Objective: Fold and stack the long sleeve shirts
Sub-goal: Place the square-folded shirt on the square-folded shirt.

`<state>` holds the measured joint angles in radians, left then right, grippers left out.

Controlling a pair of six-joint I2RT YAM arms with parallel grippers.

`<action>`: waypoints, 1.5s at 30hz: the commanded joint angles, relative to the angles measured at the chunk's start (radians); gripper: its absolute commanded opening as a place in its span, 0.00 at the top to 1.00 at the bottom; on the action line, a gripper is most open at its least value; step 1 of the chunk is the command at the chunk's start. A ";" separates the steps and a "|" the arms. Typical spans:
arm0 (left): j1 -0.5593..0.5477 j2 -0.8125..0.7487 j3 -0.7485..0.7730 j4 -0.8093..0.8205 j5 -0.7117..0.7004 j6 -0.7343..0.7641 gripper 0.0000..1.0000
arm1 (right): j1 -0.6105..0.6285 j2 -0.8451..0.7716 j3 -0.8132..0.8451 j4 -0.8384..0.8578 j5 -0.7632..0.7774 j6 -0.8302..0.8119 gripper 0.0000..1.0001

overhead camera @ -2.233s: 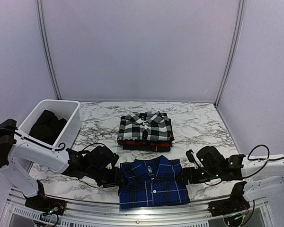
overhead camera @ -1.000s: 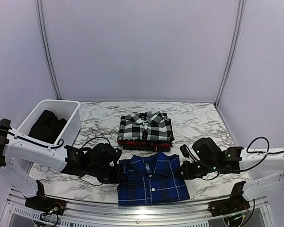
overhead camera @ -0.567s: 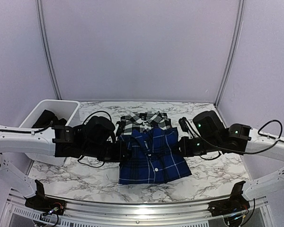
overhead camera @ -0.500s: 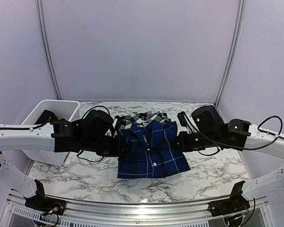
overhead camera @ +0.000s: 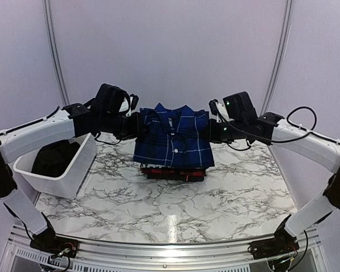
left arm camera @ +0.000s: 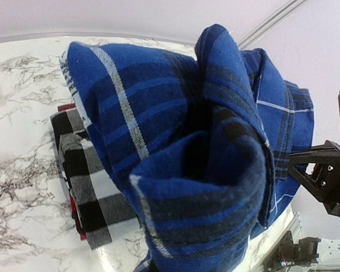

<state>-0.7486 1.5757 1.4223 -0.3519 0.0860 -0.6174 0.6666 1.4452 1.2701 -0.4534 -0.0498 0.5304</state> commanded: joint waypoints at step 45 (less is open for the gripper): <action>0.187 0.178 -0.190 0.008 -0.266 0.003 0.06 | -0.158 -0.011 -0.041 0.002 0.089 -0.122 0.01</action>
<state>-0.5629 1.7222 1.2343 -0.3447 -0.1642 -0.5968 0.4896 1.4803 1.2369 -0.4286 -0.0174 0.4141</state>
